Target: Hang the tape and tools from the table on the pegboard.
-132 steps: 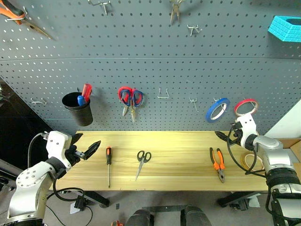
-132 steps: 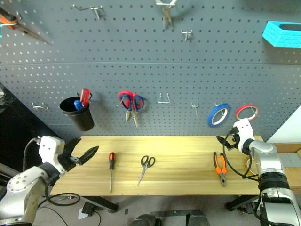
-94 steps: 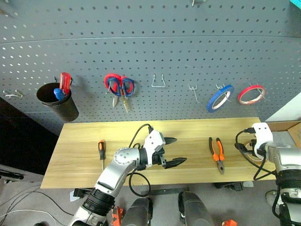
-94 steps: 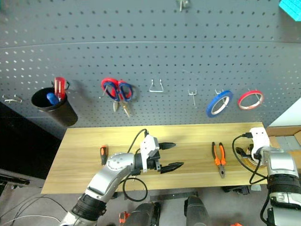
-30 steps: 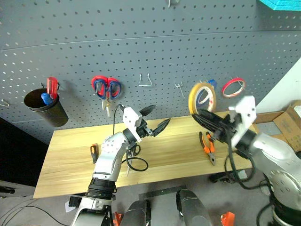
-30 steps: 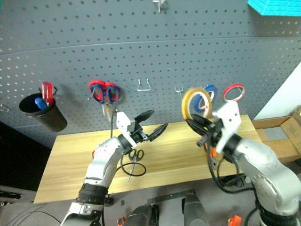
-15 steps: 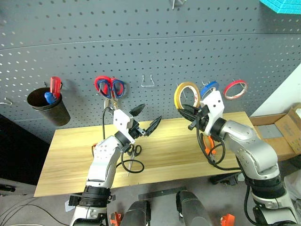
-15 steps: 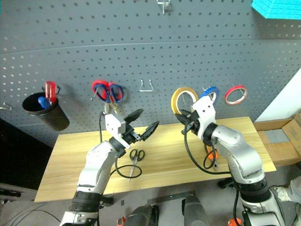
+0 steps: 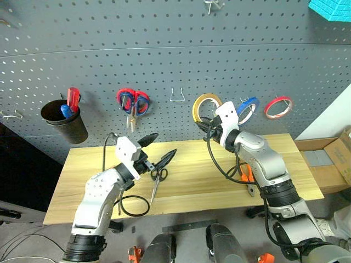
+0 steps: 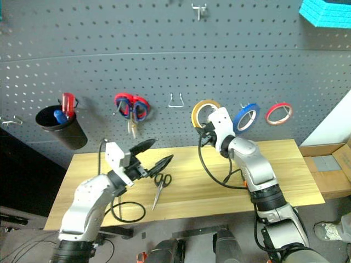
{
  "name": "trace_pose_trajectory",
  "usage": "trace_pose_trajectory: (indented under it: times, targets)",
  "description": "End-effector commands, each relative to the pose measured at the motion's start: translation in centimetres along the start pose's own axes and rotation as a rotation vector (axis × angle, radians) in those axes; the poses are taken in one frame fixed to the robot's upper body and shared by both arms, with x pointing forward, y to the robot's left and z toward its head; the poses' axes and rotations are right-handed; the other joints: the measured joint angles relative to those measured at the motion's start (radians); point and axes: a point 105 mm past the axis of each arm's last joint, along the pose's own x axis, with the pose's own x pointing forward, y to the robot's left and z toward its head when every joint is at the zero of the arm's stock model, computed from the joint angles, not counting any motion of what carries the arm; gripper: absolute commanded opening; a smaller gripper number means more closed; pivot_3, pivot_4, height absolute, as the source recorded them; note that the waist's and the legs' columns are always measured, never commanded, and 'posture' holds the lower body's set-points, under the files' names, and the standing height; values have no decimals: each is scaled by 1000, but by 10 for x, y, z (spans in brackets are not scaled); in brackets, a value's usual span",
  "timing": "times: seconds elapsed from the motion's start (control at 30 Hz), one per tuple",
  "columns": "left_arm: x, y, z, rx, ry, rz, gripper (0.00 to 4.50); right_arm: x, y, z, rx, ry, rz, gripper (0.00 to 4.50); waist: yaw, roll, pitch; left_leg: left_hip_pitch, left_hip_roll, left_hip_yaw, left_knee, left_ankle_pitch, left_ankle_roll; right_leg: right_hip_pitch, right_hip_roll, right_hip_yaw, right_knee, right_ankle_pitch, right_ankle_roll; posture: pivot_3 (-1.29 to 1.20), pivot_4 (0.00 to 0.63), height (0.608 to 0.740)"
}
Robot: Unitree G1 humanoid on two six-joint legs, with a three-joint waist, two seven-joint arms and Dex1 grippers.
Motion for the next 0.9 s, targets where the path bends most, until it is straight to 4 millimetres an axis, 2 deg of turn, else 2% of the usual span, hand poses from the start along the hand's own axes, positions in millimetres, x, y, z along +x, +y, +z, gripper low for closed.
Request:
trace_pose_trajectory:
  times: [0.03,0.2,0.4,0.53,0.7,0.83,0.87,0.9]
  targets:
    - [-12,8,20,5,-36,2,4337,6,6,13,-16,-55,34,97,0,0,0,0,0,0,0,0,1,0,0,0,0,0,0,-65,135,740]
    - [-27,18,18,15,14,6,4337,10,-3,2,-35,-15,-14,97,1,0,-1,2,4,0,0,1,-1,1,4,0,0,2,-3,-55,134,740]
    - [-26,16,19,14,15,-2,4337,10,-12,-6,-54,23,-45,97,7,0,-2,3,10,2,0,1,-3,1,10,0,-1,5,-8,-57,133,740]
    - [-22,12,21,2,6,-22,4337,8,-15,-9,-25,29,-51,1342,10,0,-2,2,10,2,0,1,-3,1,11,1,-1,5,-9,-71,138,740]
    - [-18,8,17,-17,23,-59,4337,-17,-18,-5,-97,39,-61,2907,26,0,-2,1,11,2,0,1,-4,0,11,1,-1,5,-9,-104,161,740]
    - [-16,2,3,-31,73,-106,4337,-64,-2,-12,-94,109,36,4247,36,0,-1,0,11,1,0,0,-4,0,11,0,-3,5,-9,-136,193,740]
    - [-17,0,-1,-27,89,-114,4337,-74,3,-16,-77,132,64,4438,36,0,-1,-1,11,1,0,0,-4,0,11,0,-4,5,-9,-136,193,740]
    - [-18,0,-7,-26,108,-119,4337,-88,6,-23,-47,163,83,4438,36,0,-1,0,11,0,0,0,-4,1,11,0,-4,5,-9,-149,204,740]
